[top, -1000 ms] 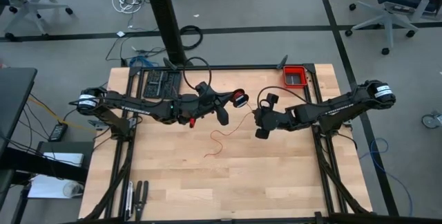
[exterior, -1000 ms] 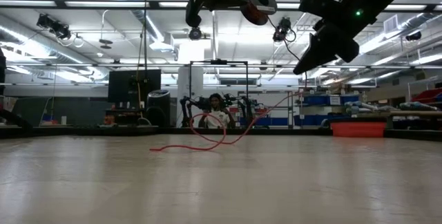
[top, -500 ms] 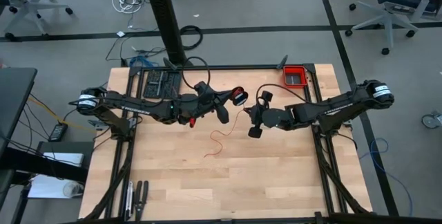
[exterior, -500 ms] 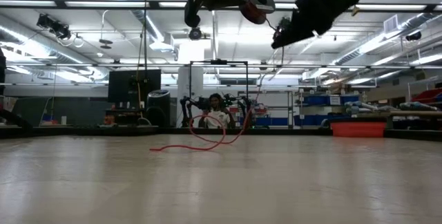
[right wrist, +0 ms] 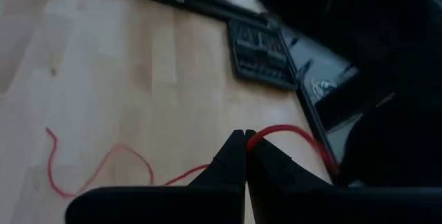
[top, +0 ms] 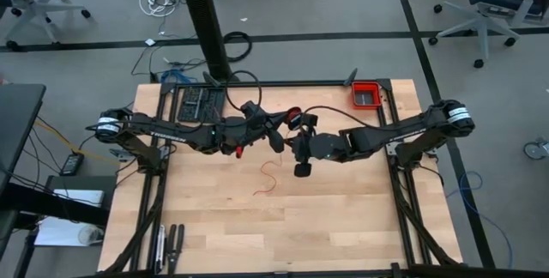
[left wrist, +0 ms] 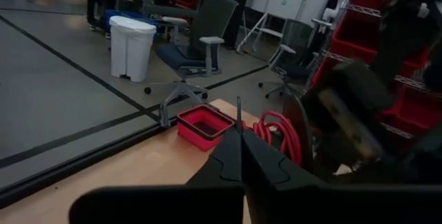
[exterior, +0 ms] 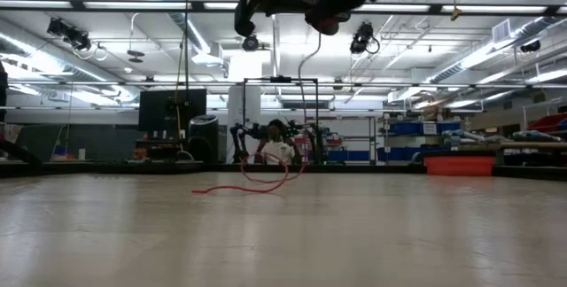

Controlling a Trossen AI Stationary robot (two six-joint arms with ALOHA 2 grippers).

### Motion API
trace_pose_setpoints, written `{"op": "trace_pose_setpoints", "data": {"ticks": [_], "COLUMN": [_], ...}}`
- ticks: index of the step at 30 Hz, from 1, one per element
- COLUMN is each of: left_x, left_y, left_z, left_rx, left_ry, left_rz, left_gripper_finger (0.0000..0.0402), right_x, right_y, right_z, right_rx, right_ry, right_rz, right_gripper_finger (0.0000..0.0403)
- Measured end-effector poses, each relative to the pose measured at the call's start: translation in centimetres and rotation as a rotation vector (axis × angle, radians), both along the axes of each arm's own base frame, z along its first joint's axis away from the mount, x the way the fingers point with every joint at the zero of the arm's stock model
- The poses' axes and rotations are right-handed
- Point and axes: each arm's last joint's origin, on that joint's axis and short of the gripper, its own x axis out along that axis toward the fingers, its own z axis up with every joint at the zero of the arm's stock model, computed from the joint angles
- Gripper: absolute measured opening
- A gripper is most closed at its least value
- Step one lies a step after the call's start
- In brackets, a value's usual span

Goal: Coil cords
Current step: Coil the red wire on the black spool

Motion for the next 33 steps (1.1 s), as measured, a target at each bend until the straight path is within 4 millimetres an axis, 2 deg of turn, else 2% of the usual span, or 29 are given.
{"op": "trace_pose_setpoints", "data": {"ticks": [13,17,25,33], "left_x": [0.0,0.1,0.1,-0.1], "left_y": [-0.1,-0.2,-0.3,-0.3], "left_z": [-0.5,-0.8,-1.2,-1.5], "left_rx": [0.115,0.174,0.218,0.299], "left_ry": [0.127,0.189,0.248,0.339], "left_rz": [-0.023,-0.098,-0.139,-0.161], "left_gripper_finger": [0.0007,0.0007,0.0007,0.0007], "right_x": [-0.7,-0.9,-1.3,-3.6], "right_y": [-0.1,-0.3,-1.0,-1.4], "right_z": [4.4,5.4,5.6,5.9], "right_rx": [-0.008,-0.005,0.01,0.051], "right_ry": [0.08,0.07,0.098,0.174], "right_rz": [0.021,0.014,-0.018,-0.061], "right_gripper_finger": [0.0,0.0,0.0,0.0001]}}
